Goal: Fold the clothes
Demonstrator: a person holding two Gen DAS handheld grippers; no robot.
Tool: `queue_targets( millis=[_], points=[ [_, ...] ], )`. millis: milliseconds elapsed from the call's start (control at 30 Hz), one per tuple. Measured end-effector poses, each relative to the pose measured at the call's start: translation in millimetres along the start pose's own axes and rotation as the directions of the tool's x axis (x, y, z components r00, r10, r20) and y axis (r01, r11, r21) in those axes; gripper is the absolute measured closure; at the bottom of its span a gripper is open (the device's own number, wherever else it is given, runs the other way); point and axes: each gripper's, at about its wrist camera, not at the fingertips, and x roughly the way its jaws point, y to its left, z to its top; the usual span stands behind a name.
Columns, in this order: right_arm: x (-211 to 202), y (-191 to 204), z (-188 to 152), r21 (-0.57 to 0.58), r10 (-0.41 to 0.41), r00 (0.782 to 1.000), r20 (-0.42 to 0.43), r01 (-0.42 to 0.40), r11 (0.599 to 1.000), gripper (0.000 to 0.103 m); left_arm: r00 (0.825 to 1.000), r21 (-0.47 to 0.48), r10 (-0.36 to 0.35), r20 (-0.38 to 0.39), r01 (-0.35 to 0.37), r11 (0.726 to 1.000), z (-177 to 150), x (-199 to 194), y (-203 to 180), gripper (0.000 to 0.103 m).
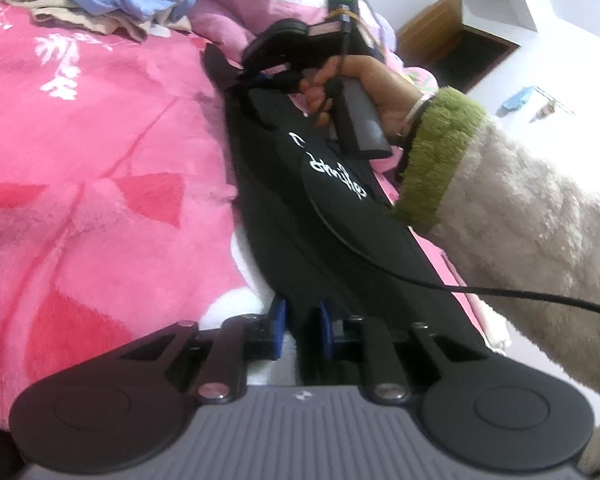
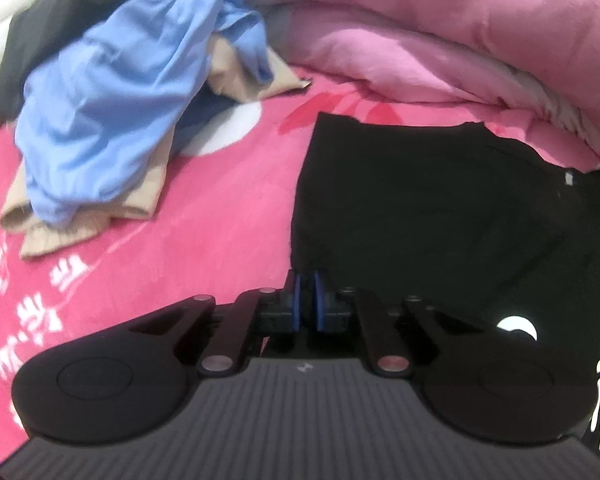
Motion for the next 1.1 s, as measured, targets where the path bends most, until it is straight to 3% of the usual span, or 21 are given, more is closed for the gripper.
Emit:
queue_targets(
  millis=[567, 833, 1100],
  points=[
    [-26, -73, -7, 0.194, 0.079, 0.991, 0.104, -0.098, 0.976, 0.098, 0.996, -0.026, -0.083, -0.044, 0.082, 0.996, 24, 39, -21, 0.096],
    [-35, -138, -20, 0.341, 0.119, 0.98, 0.162, -0.168, 0.925, 0.098, 0.99, 0.016, -0.117, -0.081, 0.119, 0.993, 31, 56, -27, 0.096],
    [-46, -205, -38, 0.44, 0.101, 0.969, 0.225, -0.194, 0.877, 0.098, 0.977, 0.062, -0.152, -0.147, 0.162, 0.985, 35, 81, -32, 0.096]
  ],
)
